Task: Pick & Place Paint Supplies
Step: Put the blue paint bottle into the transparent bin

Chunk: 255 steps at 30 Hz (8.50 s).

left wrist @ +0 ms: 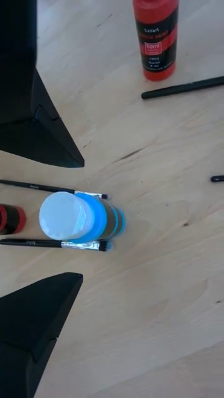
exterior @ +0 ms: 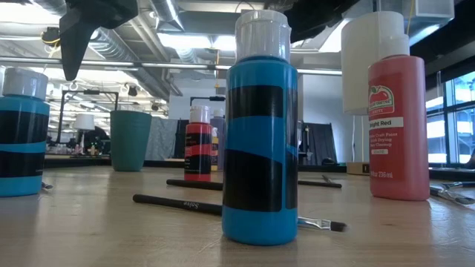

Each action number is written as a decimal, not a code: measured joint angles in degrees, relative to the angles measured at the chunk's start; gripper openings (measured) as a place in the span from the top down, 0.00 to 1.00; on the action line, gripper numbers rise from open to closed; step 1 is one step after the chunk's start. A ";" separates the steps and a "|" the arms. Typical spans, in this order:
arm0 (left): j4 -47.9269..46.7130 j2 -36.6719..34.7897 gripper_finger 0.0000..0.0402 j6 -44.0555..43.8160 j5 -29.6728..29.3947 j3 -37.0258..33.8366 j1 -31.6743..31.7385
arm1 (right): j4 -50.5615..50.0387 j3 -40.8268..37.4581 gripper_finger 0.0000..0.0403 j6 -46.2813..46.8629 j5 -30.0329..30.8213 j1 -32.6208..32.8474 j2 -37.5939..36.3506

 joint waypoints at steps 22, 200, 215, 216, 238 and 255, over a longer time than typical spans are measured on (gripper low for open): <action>-0.02 0.00 0.28 -0.10 0.02 0.00 0.00 | -0.01 -0.01 0.29 -0.02 -0.04 0.00 0.00; -24.45 -7.08 0.64 32.14 -8.61 31.61 37.42 | -32.53 0.04 0.29 30.17 6.32 5.77 -19.47; -8.87 -0.35 0.64 40.56 9.54 31.85 63.51 | -33.60 0.04 0.29 30.49 6.32 5.77 -19.47; -8.58 0.56 0.64 39.75 10.05 31.85 64.74 | -33.78 0.04 0.29 30.49 6.32 5.77 -19.47; -4.45 15.23 0.64 36.32 13.10 31.85 70.42 | -34.84 0.03 0.29 28.94 6.93 5.73 -19.37; -3.86 18.40 0.64 16.79 8.79 31.85 71.80 | -34.99 0.01 0.29 28.91 6.47 5.70 -19.34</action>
